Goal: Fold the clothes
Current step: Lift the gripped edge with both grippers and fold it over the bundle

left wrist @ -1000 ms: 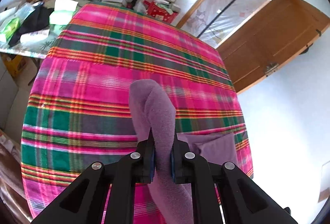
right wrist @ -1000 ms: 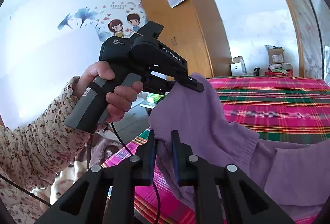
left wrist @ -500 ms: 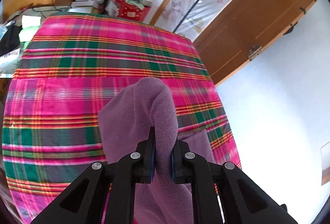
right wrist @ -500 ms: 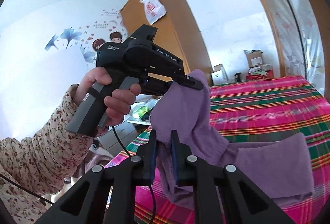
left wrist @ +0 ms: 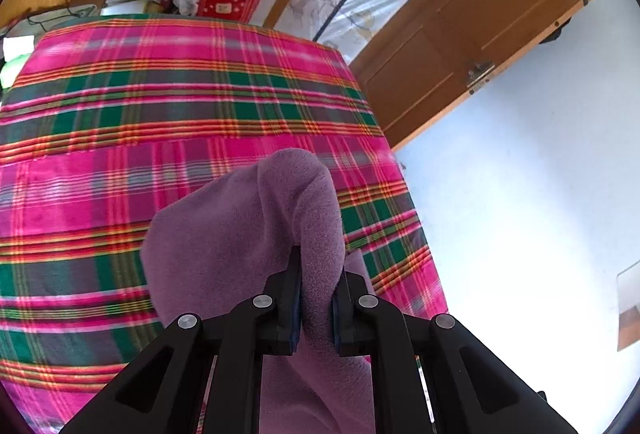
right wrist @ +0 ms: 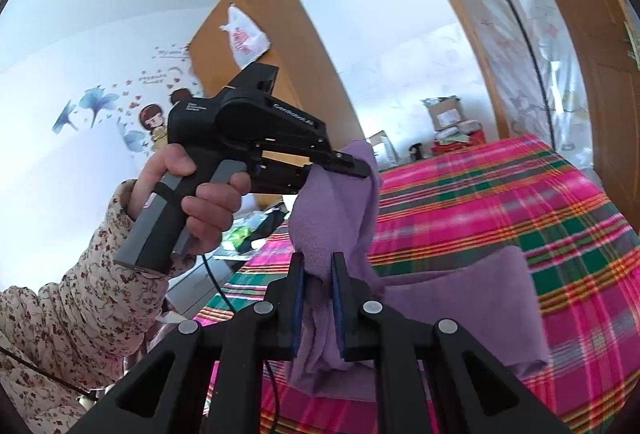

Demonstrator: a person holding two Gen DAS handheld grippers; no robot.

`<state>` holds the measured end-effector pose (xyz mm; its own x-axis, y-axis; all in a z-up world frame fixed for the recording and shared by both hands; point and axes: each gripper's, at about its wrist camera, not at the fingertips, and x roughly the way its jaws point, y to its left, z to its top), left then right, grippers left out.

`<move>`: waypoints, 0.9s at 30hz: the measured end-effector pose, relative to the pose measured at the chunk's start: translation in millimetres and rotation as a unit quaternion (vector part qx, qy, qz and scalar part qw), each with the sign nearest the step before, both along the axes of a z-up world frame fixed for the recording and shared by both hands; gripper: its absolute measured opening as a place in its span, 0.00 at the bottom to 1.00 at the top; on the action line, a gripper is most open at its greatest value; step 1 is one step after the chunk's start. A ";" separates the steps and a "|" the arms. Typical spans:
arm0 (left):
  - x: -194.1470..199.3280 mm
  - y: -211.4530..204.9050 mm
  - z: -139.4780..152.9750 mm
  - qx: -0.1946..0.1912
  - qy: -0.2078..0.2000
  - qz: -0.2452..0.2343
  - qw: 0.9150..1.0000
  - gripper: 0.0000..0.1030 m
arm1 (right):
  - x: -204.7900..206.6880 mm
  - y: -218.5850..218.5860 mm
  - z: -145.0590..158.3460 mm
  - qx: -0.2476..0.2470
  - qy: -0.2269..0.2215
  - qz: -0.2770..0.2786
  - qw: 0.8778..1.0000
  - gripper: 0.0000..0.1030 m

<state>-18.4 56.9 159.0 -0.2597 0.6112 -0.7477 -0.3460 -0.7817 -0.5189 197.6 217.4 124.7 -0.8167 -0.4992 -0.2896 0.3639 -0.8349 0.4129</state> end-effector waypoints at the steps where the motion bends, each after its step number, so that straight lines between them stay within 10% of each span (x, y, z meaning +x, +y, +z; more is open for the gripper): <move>1: -1.7 4.3 -1.5 0.000 -0.003 -0.002 1.000 0.11 | -0.5 4.0 -1.4 -0.002 -0.002 -0.005 1.000 0.12; 27: -34.2 106.9 -69.6 -0.037 -0.092 -0.053 0.994 0.14 | -7.3 83.8 -51.9 -0.044 -0.080 -0.107 0.990 0.10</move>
